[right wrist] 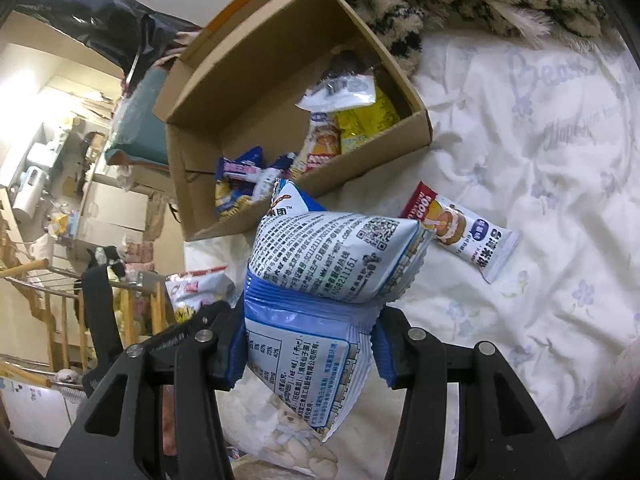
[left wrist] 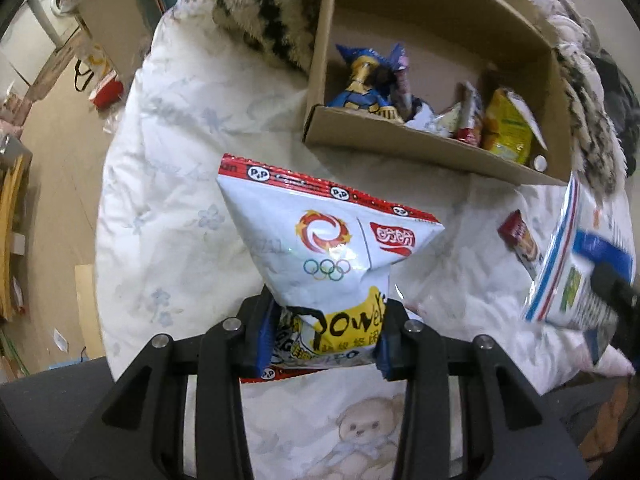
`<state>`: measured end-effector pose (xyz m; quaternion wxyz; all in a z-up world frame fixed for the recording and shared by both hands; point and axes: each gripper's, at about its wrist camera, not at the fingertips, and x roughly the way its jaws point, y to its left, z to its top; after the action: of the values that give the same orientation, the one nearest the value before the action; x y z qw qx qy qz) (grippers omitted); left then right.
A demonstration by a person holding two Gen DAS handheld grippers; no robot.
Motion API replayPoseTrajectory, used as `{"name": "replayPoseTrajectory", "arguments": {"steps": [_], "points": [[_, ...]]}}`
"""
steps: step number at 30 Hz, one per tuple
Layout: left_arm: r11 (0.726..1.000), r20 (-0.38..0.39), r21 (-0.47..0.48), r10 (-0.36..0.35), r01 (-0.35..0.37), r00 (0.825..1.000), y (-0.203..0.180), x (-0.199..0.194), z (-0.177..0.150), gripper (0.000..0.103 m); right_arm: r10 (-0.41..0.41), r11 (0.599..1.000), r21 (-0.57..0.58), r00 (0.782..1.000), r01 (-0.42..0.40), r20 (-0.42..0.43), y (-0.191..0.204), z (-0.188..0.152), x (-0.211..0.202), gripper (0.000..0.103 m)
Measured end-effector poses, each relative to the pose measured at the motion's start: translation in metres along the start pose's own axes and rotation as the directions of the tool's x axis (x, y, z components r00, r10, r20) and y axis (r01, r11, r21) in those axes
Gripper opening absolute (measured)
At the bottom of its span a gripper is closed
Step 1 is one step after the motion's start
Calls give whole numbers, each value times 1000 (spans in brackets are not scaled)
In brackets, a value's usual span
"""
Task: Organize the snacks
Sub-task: 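Carry both bags over the box, then lower both bags into the box and open both grippers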
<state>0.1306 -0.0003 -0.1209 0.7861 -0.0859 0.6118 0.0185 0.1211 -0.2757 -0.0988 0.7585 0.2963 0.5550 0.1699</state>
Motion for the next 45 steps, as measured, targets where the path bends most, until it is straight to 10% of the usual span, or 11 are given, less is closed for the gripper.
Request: {"name": "replayPoseTrajectory", "arguments": {"steps": [12, 20, 45], "points": [[993, 165, 113, -5, -14, 986, -21, -65, 14, 35, 151, 988, -13, 977, -151, 151, 8, 11, -39, 53], [986, 217, 159, 8, -43, 976, -41, -80, 51, 35, 61, 995, 63, 952, -83, 299, -15, 46, -67, 53], [988, 206, 129, 55, -82, 977, -68, -11, 143, 36, 12, 994, -109, 992, 2, 129, 17, 136, 40, 54]]}}
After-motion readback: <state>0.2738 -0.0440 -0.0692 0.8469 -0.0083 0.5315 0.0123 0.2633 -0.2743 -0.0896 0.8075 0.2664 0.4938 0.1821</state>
